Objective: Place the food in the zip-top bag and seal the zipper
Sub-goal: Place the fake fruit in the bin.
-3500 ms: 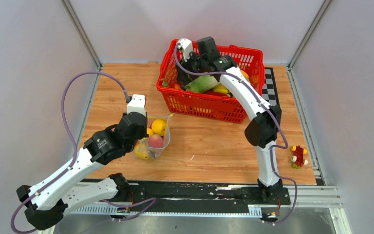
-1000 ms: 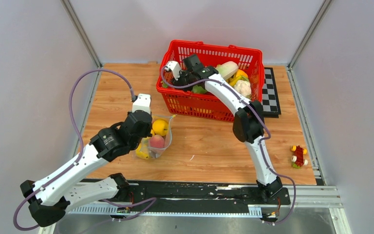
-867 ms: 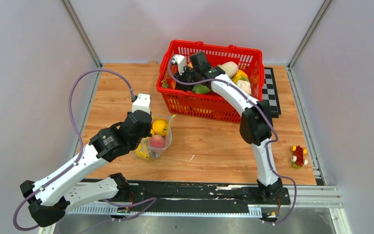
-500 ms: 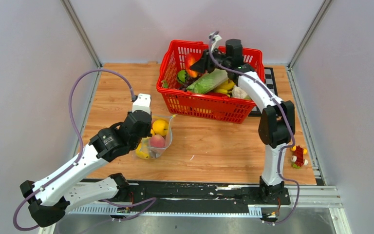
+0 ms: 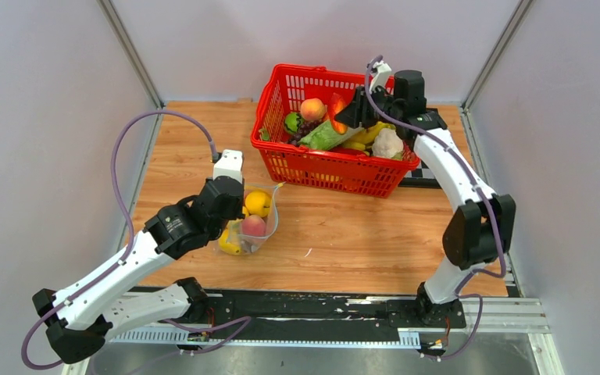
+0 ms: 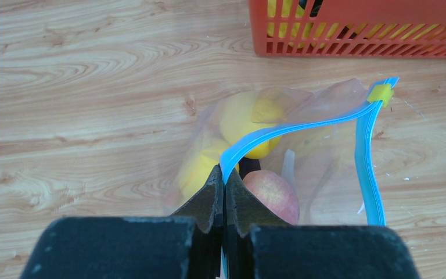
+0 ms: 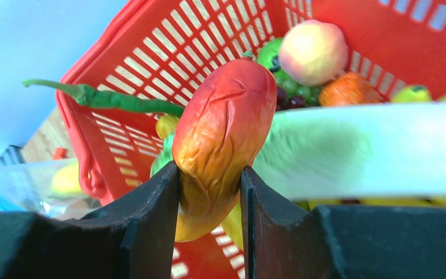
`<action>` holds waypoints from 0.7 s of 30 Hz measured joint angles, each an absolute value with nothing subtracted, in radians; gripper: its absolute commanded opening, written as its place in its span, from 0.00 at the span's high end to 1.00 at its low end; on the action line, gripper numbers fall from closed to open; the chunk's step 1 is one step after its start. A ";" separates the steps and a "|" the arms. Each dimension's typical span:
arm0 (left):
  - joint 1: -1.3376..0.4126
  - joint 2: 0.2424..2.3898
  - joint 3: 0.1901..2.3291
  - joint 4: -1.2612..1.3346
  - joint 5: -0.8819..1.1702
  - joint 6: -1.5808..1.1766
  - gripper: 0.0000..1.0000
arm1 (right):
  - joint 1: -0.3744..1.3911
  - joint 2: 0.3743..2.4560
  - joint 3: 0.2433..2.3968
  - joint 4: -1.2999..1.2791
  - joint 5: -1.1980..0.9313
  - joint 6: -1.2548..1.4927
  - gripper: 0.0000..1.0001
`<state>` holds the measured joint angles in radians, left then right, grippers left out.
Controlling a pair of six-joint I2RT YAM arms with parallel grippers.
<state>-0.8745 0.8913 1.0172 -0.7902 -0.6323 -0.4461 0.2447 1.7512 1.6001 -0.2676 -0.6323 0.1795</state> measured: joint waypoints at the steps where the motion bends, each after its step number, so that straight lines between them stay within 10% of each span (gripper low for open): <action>1: -0.875 0.891 1.017 -0.789 -0.633 -0.446 1.00 | 0.245 1.713 1.589 -0.304 -0.603 0.151 0.91; 21: -0.875 0.915 1.017 -0.757 -0.598 -0.439 1.00 | 0.248 1.739 1.574 -0.628 -0.377 -0.033 0.47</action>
